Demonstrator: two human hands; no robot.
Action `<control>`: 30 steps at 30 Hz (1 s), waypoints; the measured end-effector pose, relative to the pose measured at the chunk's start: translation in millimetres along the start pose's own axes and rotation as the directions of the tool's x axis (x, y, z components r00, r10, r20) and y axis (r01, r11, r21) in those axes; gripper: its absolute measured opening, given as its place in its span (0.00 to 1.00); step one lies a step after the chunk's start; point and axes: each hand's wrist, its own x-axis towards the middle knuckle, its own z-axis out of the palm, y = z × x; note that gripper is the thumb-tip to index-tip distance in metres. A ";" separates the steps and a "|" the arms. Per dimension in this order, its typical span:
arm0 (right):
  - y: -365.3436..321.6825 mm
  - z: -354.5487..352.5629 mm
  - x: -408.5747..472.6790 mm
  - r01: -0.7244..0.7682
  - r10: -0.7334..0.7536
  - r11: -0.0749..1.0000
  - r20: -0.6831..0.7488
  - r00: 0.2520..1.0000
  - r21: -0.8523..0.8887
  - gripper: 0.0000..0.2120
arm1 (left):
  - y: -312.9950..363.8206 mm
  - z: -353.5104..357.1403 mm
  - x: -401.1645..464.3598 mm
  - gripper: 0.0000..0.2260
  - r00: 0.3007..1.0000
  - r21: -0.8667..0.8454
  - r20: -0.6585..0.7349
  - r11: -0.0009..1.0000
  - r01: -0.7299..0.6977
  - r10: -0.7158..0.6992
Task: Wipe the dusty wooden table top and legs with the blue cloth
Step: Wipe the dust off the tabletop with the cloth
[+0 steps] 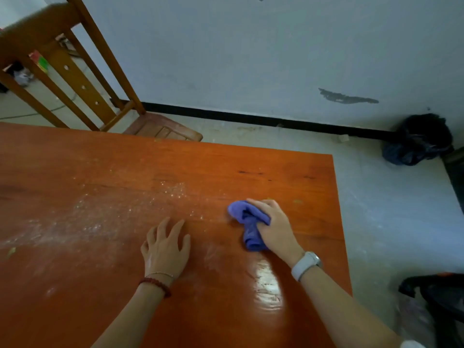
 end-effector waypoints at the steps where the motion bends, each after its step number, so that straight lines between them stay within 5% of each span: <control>1: 3.3 -11.7 4.3 -0.057 0.061 0.998 -0.119 0.991 0.041 0.25 | 0.8 -2.0 2.5 0.21 1.000 -0.010 -0.012 1.000 0.007 -0.007; 5: 32.6 -69.1 22.8 -0.334 0.249 0.942 -0.609 0.753 -0.028 0.25 | 5.3 -5.7 17.3 0.23 1.000 0.004 0.011 1.000 0.009 -0.009; 8: 41.6 -88.2 40.7 -0.602 0.460 0.799 -0.654 0.601 0.008 0.28 | 5.9 -3.8 28.5 0.24 0.999 0.035 0.050 0.999 0.012 -0.014; 10: 32.6 -74.5 46.0 -0.643 0.442 0.746 -0.595 0.672 -0.172 0.29 | 6.1 -2.5 32.1 0.24 0.998 0.053 0.053 0.998 0.018 -0.021; 13: 11.0 -30.0 48.8 -0.235 0.123 0.854 -0.260 0.958 -0.463 0.27 | 5.5 -1.9 32.3 0.24 0.999 0.059 0.032 0.998 0.024 -0.026; 16: -1.7 -17.6 55.4 0.004 0.012 0.970 0.065 0.998 -0.244 0.22 | 3.8 -0.6 30.7 0.24 0.999 0.058 0.024 0.998 0.025 -0.026; 19: -2.8 -53.1 62.0 -0.116 0.100 0.992 -0.236 0.967 -0.053 0.23 | 5.1 1.2 32.2 0.24 1.000 0.047 -0.005 0.998 0.029 -0.029; 23: 18.6 -106.7 69.2 -0.416 0.263 0.903 -0.634 0.727 -0.103 0.24 | 8.3 3.8 34.1 0.23 0.998 0.033 -0.042 0.998 0.044 -0.043; 27: 40.4 -97.2 93.6 -0.652 0.429 0.727 -0.600 0.675 -0.214 0.25 | 5.8 4.5 33.4 0.23 0.999 0.037 -0.045 0.999 0.031 -0.030; 30: 30.4 -67.5 113.5 -0.603 0.386 0.721 -0.525 0.758 -0.341 0.26 | 4.9 3.6 33.8 0.23 0.999 0.049 -0.030 0.998 0.027 -0.025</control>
